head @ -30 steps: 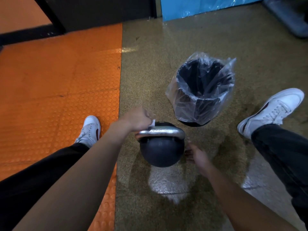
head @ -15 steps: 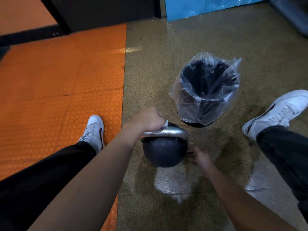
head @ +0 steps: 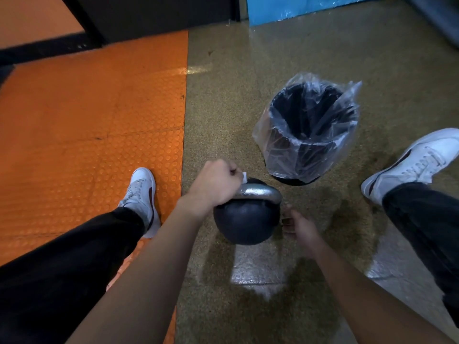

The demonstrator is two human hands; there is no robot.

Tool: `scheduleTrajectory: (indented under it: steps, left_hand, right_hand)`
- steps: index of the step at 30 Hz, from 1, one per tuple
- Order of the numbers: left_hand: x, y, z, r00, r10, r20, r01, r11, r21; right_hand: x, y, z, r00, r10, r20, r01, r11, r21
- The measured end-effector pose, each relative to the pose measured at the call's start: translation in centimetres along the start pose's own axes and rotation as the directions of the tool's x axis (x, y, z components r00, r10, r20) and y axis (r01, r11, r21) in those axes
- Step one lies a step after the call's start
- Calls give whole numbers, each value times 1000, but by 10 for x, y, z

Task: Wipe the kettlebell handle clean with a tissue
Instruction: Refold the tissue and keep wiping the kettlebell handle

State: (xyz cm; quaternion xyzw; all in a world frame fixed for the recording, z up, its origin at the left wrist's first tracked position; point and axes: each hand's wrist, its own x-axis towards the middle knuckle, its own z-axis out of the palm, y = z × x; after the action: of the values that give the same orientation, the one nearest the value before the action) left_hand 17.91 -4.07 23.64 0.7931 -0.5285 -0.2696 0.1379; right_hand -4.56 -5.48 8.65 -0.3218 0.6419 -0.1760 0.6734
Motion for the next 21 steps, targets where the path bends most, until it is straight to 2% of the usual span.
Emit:
scheduleTrajectory:
  steps: [4, 9, 11, 16, 19, 21]
  left_hand:
    - [0, -26, -2, 993, -119, 24, 119, 993, 5]
    - [-2, 5, 2, 1000, 1, 17, 0, 999, -35]
    - [-10, 0, 4, 999, 8, -35, -10, 999, -52]
    - [-11, -13, 10, 986, -137, -91, 134, 990, -36]
    - [-19, 4, 25, 982, -84, -168, 81, 996, -21]
    - [-40, 4, 43, 958, -29, -286, 22, 999, -27]
  right_hand:
    - [0, 1, -1, 1000, -3, -8, 3, 1000, 18]
    - [-4, 6, 5, 1000, -6, 15, 6, 1000, -20]
    - [-2, 2, 4, 1000, -2, 1, 2, 1000, 19]
    - [5, 10, 0, 1000, -2, 4, 2, 1000, 25]
    - [5, 13, 2, 1000, -11, 15, 11, 1000, -14]
    - [6, 11, 2, 1000, -25, 17, 25, 1000, -2]
